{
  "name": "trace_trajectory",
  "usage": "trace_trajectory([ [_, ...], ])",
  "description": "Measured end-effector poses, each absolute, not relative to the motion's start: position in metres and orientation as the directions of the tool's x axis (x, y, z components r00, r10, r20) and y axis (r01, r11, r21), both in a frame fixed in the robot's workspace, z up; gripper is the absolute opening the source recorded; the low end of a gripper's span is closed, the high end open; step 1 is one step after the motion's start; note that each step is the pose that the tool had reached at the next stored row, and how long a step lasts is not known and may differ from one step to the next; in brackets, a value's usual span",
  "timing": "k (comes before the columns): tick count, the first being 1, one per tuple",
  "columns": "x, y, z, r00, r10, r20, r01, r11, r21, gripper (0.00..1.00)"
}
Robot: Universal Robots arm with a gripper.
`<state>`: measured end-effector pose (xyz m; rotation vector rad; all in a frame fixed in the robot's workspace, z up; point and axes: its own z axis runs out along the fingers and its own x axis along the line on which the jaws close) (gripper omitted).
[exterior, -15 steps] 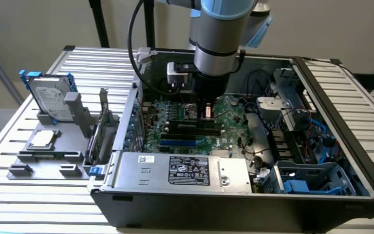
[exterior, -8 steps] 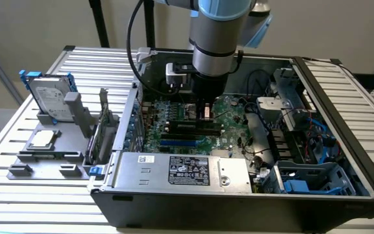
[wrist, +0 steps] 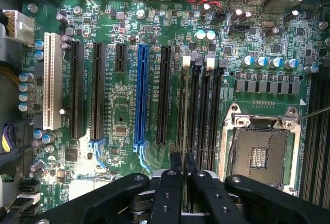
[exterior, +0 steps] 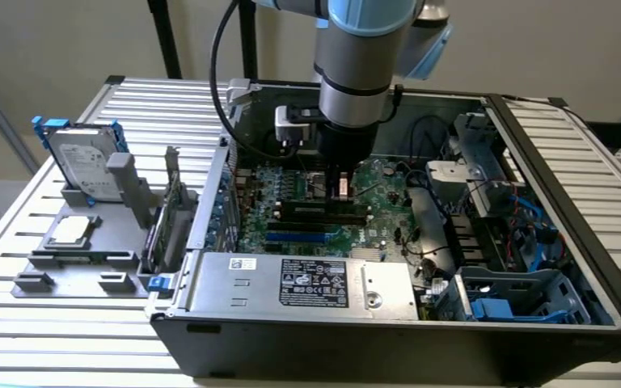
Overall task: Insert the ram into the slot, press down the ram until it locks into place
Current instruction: 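Insert the ram into the slot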
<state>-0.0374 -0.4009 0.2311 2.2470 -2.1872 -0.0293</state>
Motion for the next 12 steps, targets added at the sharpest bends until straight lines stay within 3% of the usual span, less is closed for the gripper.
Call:
trace_trajectory([
  [12, -0.0380, -0.4002, 0.2288, 0.024, -1.000, -0.005, -1.000, -0.024, 0.016, 0.13],
])
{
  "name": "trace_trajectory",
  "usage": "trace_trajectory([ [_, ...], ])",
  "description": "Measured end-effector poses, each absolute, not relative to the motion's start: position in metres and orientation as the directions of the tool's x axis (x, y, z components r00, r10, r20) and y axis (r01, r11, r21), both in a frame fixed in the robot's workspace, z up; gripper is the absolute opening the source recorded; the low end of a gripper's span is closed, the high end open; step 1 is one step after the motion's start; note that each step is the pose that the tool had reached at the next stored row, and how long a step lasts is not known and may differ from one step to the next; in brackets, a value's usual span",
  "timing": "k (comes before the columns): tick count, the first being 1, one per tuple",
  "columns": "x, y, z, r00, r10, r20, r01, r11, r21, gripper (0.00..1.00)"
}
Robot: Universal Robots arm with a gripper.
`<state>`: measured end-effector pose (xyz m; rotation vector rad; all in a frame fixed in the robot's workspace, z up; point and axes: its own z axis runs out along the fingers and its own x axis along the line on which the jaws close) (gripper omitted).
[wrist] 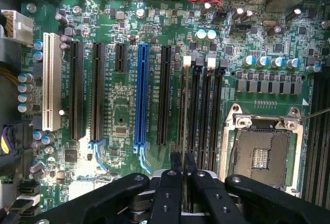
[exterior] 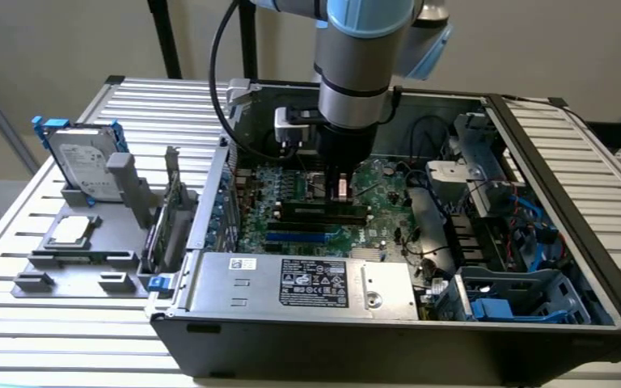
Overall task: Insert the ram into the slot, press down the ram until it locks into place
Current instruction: 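Insert the ram into the slot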
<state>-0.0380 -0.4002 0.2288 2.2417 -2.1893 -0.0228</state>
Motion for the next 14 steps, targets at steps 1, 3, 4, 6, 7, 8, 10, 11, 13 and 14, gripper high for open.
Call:
trace_trajectory([
  [1, -0.0380, -0.4001, 0.2286, 0.024, -1.000, -0.004, -1.000, -0.024, 0.016, 0.13],
  [3, -0.0380, -0.3998, 0.2282, 0.023, -1.000, -0.004, -1.000, -0.024, 0.016, 0.13],
  [4, -0.0380, -0.3998, 0.2280, 0.023, -1.000, -0.003, -1.000, -0.023, 0.016, 0.13],
  [6, -0.0380, -0.3995, 0.2276, 0.023, -1.000, -0.002, -1.000, -0.023, 0.016, 0.13],
  [7, -0.0380, -0.3994, 0.2273, 0.023, -1.000, -0.002, -1.000, -0.023, 0.016, 0.13],
  [8, -0.0380, -0.3993, 0.2270, 0.023, -1.000, -0.001, -1.000, -0.023, 0.016, 0.13],
  [10, -0.0380, -0.3991, 0.2266, 0.023, -1.000, 0.000, -1.000, -0.023, 0.016, 0.13],
  [11, -0.0380, -0.3990, 0.2264, 0.023, -1.000, 0.000, -1.000, -0.023, 0.016, 0.13],
  [13, -0.0380, -0.3989, 0.2262, 0.023, -1.000, 0.000, -1.000, -0.023, 0.016, 0.13],
  [14, -0.0380, -0.3988, 0.2261, 0.023, -1.000, 0.000, -1.000, -0.023, 0.016, 0.13],
])
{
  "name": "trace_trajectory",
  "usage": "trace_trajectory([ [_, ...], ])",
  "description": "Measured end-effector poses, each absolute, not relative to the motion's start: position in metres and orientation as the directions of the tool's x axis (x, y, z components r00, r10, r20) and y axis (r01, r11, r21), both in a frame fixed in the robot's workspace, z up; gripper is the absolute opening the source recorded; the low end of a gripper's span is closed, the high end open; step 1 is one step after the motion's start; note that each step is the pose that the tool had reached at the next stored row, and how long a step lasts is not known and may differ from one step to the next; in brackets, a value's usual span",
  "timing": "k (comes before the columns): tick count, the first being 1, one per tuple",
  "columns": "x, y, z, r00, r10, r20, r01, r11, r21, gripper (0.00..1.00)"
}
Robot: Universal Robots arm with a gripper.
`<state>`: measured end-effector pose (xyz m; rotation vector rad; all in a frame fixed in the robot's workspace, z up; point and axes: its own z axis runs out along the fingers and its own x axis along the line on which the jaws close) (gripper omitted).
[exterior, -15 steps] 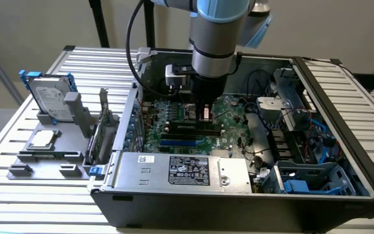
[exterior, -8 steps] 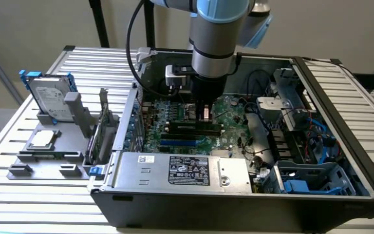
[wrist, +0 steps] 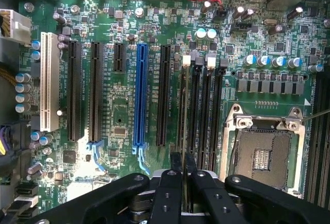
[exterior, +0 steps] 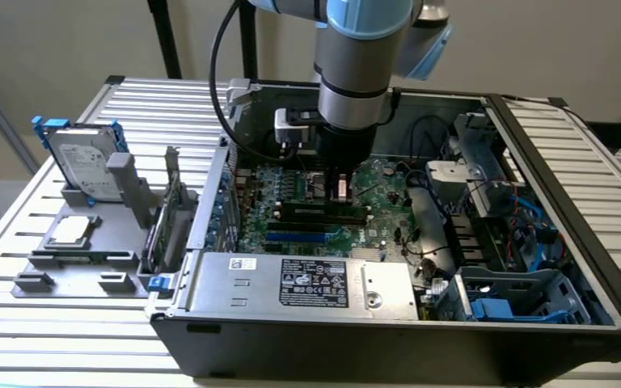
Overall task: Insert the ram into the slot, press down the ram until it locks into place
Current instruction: 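Insert the ram into the slot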
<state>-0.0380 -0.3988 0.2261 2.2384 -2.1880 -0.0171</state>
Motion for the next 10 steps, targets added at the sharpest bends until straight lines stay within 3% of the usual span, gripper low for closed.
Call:
trace_trajectory([
  [10, -0.0380, -0.3985, 0.2252, 0.022, -1.000, 0.000, -1.000, -0.022, 0.015, 0.13],
])
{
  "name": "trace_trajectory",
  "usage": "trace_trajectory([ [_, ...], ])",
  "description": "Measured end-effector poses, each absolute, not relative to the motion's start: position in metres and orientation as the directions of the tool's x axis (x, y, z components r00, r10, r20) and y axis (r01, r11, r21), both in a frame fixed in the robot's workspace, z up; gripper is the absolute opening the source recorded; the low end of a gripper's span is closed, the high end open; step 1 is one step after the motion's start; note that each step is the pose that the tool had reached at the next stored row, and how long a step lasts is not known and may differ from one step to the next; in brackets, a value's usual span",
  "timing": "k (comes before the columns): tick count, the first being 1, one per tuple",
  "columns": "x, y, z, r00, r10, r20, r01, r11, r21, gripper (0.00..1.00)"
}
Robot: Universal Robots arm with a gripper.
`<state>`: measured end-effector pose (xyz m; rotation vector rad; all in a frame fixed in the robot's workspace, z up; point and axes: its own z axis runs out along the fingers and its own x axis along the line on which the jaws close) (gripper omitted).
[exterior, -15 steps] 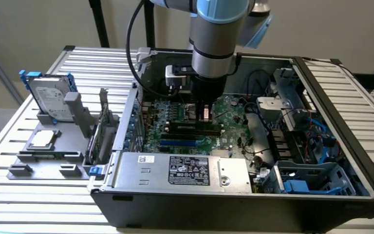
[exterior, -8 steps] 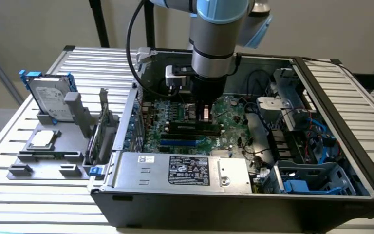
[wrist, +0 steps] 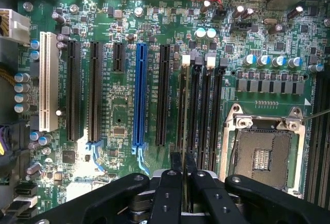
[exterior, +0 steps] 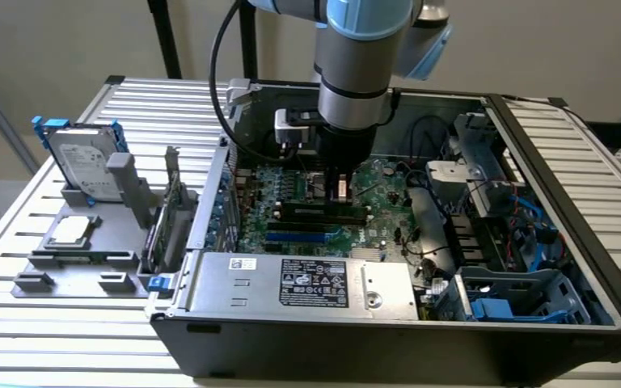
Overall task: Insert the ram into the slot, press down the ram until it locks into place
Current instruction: 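Insert the ram into the slot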
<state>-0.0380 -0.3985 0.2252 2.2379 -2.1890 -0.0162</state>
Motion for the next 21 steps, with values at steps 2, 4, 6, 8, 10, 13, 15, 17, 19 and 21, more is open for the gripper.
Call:
trace_trajectory([
  [2, -0.0380, -0.3985, 0.2247, 0.022, -1.000, 0.000, -1.000, -0.022, 0.015, 0.13],
  [4, -0.0380, -0.3985, 0.2246, 0.022, -1.000, 0.001, -1.000, -0.022, 0.015, 0.13],
  [6, -0.0380, -0.3985, 0.2245, 0.022, -1.000, 0.001, -1.000, -0.022, 0.015, 0.13],
  [8, -0.0380, -0.3985, 0.2244, 0.022, -1.000, 0.001, -1.000, -0.022, 0.015, 0.13],
  [10, -0.0380, -0.3985, 0.2244, 0.022, -1.000, 0.001, -1.000, -0.022, 0.015, 0.13],
  [13, -0.0380, -0.3986, 0.2243, 0.022, -1.000, 0.000, -1.000, -0.022, 0.015, 0.15],
  [15, -0.0380, -0.3987, 0.2245, 0.022, -1.000, 0.001, -1.000, -0.022, 0.015, 0.21],
  [17, -0.0380, -0.3988, 0.2251, 0.022, -1.000, 0.000, -1.000, -0.022, 0.015, 0.28],
  [19, -0.0381, -0.3987, 0.2278, 0.022, -1.000, 0.000, -1.000, -0.022, 0.015, 0.28],
  [21, -0.0384, -0.3987, 0.2321, 0.022, -1.000, 0.000, -1.000, -0.022, 0.015, 0.28],
])
